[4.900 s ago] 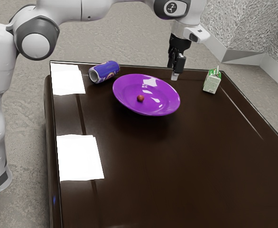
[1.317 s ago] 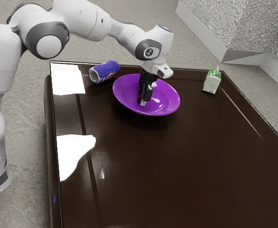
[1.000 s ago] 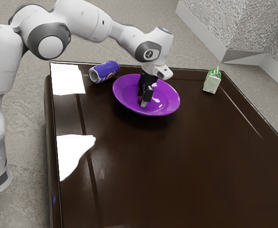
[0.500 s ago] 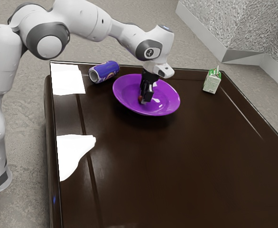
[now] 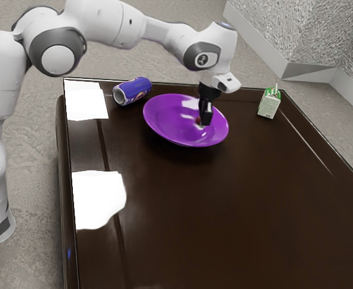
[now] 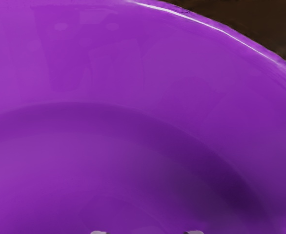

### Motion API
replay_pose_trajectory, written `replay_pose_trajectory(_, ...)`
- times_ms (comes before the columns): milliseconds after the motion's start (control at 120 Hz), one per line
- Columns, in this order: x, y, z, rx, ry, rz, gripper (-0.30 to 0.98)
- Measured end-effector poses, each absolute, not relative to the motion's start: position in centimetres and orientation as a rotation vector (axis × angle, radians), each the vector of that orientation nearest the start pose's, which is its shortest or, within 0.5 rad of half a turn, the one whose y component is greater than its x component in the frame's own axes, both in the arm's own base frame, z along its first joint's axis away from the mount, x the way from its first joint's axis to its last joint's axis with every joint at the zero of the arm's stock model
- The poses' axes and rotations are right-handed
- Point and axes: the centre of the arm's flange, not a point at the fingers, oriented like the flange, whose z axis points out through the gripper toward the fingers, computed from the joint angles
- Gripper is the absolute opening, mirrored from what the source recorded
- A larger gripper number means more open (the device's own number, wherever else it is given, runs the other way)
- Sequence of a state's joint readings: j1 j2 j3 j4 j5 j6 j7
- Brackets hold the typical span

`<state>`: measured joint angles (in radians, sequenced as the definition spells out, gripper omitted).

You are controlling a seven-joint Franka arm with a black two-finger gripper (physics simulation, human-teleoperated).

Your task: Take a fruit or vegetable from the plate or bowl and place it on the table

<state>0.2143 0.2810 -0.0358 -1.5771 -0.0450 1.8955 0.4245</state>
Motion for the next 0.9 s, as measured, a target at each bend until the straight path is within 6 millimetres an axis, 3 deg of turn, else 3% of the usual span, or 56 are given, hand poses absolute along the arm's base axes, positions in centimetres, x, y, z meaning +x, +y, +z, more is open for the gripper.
replay_pose_trajectory(217,63.9,5.6,53.6,-3.127,0.519,-0.200,0.16)
replay_pose_trajectory(317,63.6,1.9,54.9,-3.117,0.612,-0.225,0.15)
replay_pose_trajectory(425,63.1,-0.6,55.9,-3.109,0.670,-0.242,0.15)
replay_pose_trajectory(575,62.7,-4.8,55.8,-3.108,0.769,-0.226,0.14)
replay_pose_trajectory(733,61.8,-10.6,55.3,-3.075,0.925,-0.201,0.14)
replay_pose_trajectory(817,61.7,-11.7,55.0,-3.071,0.960,-0.194,0.38)
replay_pose_trajectory(900,62.0,-11.6,54.3,-3.091,0.958,-0.177,0.52)
